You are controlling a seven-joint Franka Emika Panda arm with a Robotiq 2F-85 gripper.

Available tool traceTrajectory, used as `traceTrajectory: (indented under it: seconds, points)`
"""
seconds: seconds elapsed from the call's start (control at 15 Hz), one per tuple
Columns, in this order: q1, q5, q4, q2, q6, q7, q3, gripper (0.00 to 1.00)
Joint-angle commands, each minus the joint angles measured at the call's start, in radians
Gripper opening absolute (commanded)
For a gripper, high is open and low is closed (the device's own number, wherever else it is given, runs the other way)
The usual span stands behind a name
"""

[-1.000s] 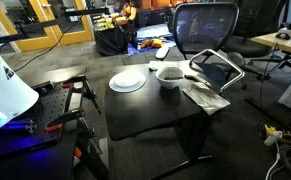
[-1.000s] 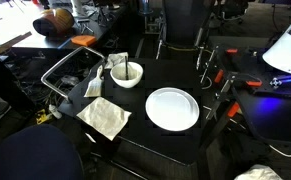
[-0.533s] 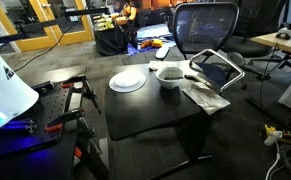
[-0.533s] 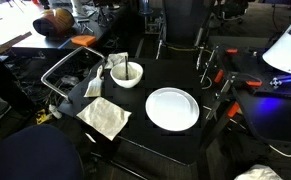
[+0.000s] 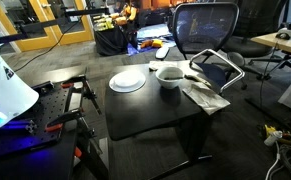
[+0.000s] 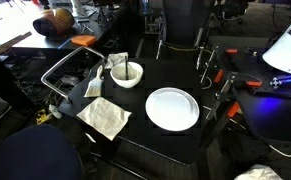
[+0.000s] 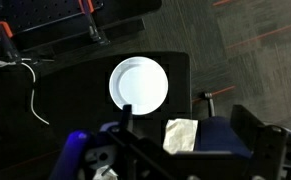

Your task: Remove the pen from the bowl, put it on the table, and then put it back in the bowl

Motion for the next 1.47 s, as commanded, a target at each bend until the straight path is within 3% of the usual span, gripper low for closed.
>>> traceTrajectory:
  seconds: [0.0,0.4,0.6,0.8,0.87,1.0,1.4]
  points:
    - [-0.048,-0.038,0.029,0.107,0.113,0.163,0.013,1.00]
    - [-0.064,-0.189,0.003,0.247,0.377,0.488,-0.002,1.00]
    - [-0.055,-0.354,-0.002,0.307,0.476,0.711,-0.009,1.00]
    - [-0.040,-0.573,0.005,0.341,0.476,0.960,-0.020,1.00]
    - [-0.029,-0.486,-0.002,0.330,0.472,0.840,-0.035,1.00]
    - [-0.026,-0.549,-0.002,0.342,0.471,0.920,-0.036,1.00]
    - [-0.032,-0.582,0.013,0.356,0.464,0.962,-0.041,1.00]
